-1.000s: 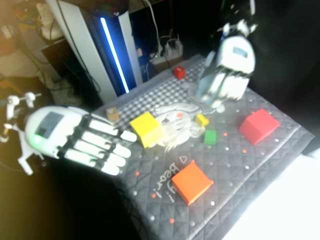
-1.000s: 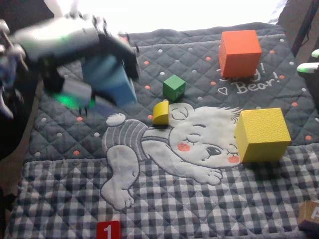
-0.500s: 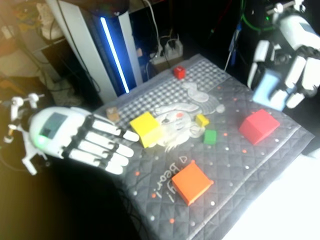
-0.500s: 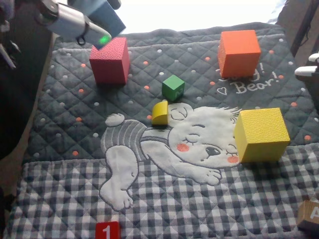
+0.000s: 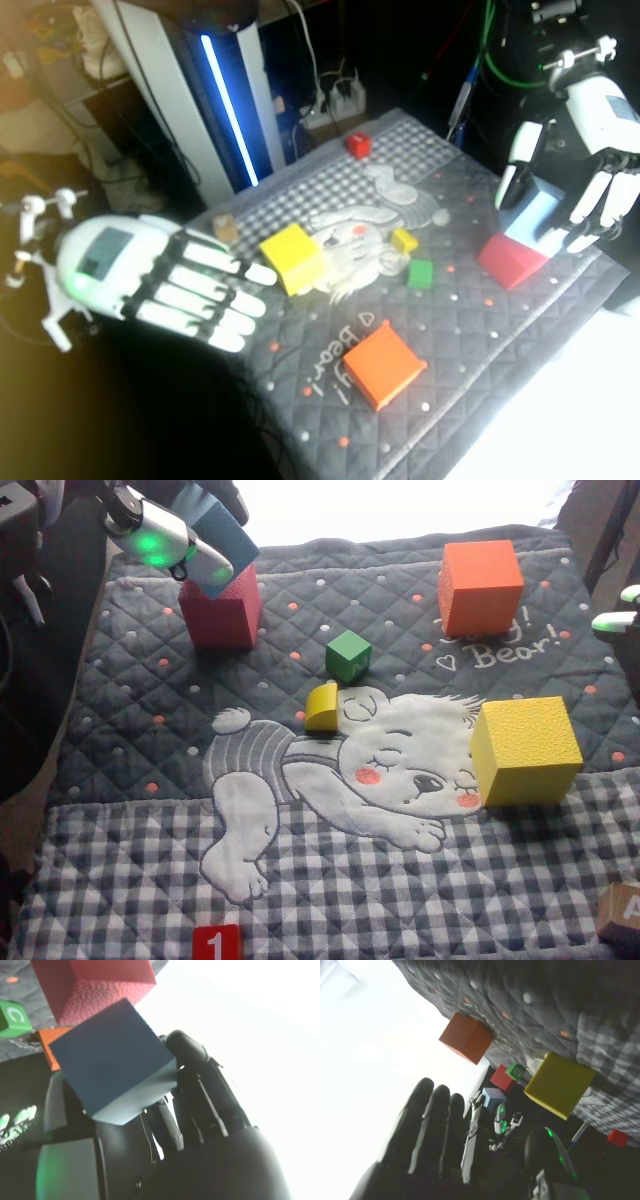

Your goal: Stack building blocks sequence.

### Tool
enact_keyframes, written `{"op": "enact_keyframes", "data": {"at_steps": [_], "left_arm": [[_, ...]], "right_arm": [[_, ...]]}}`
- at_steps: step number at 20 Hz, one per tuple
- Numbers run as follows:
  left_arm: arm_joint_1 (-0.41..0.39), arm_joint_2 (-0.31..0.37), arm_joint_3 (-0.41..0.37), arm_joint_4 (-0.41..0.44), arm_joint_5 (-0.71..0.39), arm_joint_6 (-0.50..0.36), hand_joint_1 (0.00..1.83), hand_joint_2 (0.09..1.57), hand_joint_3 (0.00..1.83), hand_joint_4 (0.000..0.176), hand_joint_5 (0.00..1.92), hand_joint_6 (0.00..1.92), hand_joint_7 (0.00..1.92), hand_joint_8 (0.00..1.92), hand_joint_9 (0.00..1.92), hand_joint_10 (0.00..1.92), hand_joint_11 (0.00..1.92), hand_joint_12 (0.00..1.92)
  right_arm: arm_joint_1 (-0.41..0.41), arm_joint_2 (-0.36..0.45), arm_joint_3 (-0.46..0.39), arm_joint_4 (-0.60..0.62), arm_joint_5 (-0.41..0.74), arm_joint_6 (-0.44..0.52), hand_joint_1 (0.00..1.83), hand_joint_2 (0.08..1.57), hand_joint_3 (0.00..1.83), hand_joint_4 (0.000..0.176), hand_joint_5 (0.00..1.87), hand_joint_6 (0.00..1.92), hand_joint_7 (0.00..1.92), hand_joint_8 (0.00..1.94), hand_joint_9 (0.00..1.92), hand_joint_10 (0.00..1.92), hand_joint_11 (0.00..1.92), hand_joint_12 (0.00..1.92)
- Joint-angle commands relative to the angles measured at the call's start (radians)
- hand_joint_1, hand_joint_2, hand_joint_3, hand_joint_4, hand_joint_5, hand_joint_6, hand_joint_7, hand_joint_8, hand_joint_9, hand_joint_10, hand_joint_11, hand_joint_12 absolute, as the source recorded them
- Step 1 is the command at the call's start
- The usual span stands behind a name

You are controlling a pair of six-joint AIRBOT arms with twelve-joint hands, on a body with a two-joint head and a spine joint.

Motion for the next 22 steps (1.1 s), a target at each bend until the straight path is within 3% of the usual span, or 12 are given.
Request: {"op": "enact_keyframes", "data": {"at_steps": [1,2,4,8,9,12,13,15,16,18,19,22], "left_arm": [[-0.020,-0.002,0.004,-0.014,-0.096,0.007,1.51,1.04,0.00,0.000,1.21,0.41,1.05,0.78,1.14,0.84,0.84,1.43],[-0.023,-0.004,0.005,-0.014,-0.088,0.015,1.51,1.05,0.00,0.000,1.19,0.44,1.03,0.82,1.13,0.86,0.82,1.44],[-0.028,-0.013,0.013,-0.014,-0.073,0.024,1.40,1.05,0.00,0.000,1.23,0.34,0.99,0.94,1.08,1.07,0.88,1.13],[-0.030,-0.037,0.034,-0.002,-0.043,0.025,1.40,1.05,0.00,0.000,1.22,0.32,1.02,0.92,1.08,1.08,0.83,1.06],[-0.030,-0.041,0.037,0.000,-0.040,0.026,1.40,1.07,0.00,0.000,1.22,0.24,0.97,1.03,1.05,1.16,0.85,1.17],[-0.032,-0.050,0.041,0.007,-0.034,0.026,1.39,1.08,0.00,0.000,1.13,0.41,0.98,1.04,1.01,1.20,0.75,1.31],[-0.033,-0.053,0.041,0.011,-0.032,0.026,1.27,1.09,0.00,0.000,1.09,0.58,1.00,1.15,0.86,0.87,0.67,1.42],[-0.035,-0.056,0.042,0.016,-0.029,0.026,1.26,1.12,0.00,0.000,1.04,0.62,0.94,1.29,0.77,1.09,0.64,1.59],[-0.035,-0.058,0.042,0.020,-0.028,0.026,1.25,1.11,0.00,0.000,1.02,0.70,0.97,1.21,0.80,0.90,0.63,1.48],[-0.035,-0.060,0.042,0.025,-0.025,0.026,1.26,1.11,0.00,0.000,1.02,0.69,0.97,1.23,0.84,0.92,0.67,1.54],[-0.035,-0.061,0.042,0.029,-0.021,0.026,1.19,1.08,0.01,0.000,1.04,0.82,0.88,0.73,0.84,0.88,0.66,1.49],[-0.036,-0.066,0.047,0.031,-0.016,0.026,1.15,1.08,0.00,0.000,1.05,0.85,0.91,0.43,0.79,1.00,0.65,1.56]], "right_arm": [[0.003,0.000,0.006,0.029,0.121,0.002,0.48,1.26,0.00,0.144,0.35,0.00,0.32,0.00,0.33,0.00,0.18,0.38],[0.003,-0.001,0.006,0.029,0.121,0.002,0.48,1.26,0.00,0.154,0.35,0.00,0.32,0.00,0.33,0.00,0.19,0.38],[0.003,-0.002,0.006,0.029,0.121,0.002,0.52,1.26,0.00,0.135,0.35,0.00,0.31,0.00,0.32,0.00,0.19,0.37],[0.003,-0.004,0.006,0.029,0.118,0.002,0.57,1.26,0.00,0.130,0.36,0.00,0.32,0.00,0.33,0.00,0.20,0.35],[0.003,-0.005,0.006,0.029,0.117,0.002,0.55,1.26,0.00,0.138,0.36,0.00,0.31,0.00,0.33,0.00,0.19,0.35],[0.003,-0.005,0.006,0.029,0.117,0.002,0.55,1.26,0.00,0.147,0.36,0.00,0.31,0.00,0.33,0.00,0.20,0.35],[0.003,-0.005,0.006,0.029,0.117,0.002,0.57,1.26,0.00,0.135,0.36,0.00,0.31,0.00,0.34,0.00,0.21,0.36],[0.003,-0.005,0.006,0.029,0.117,0.002,0.61,1.26,0.00,0.121,0.36,0.00,0.31,0.00,0.32,0.00,0.21,0.35],[0.003,-0.006,0.006,0.029,0.117,0.002,0.60,1.26,0.00,0.118,0.37,0.00,0.32,0.00,0.33,0.00,0.21,0.35],[0.002,-0.006,0.006,0.029,0.117,0.002,0.62,1.25,0.00,0.122,0.37,0.00,0.31,0.00,0.33,0.00,0.21,0.34],[0.002,-0.006,0.006,0.029,0.117,0.002,0.63,1.25,0.00,0.125,0.37,0.00,0.31,0.00,0.33,0.00,0.22,0.34],[0.001,-0.008,0.006,0.030,0.117,0.002,0.61,1.25,0.00,0.101,0.38,0.00,0.33,0.00,0.34,0.00,0.22,0.33]]}}
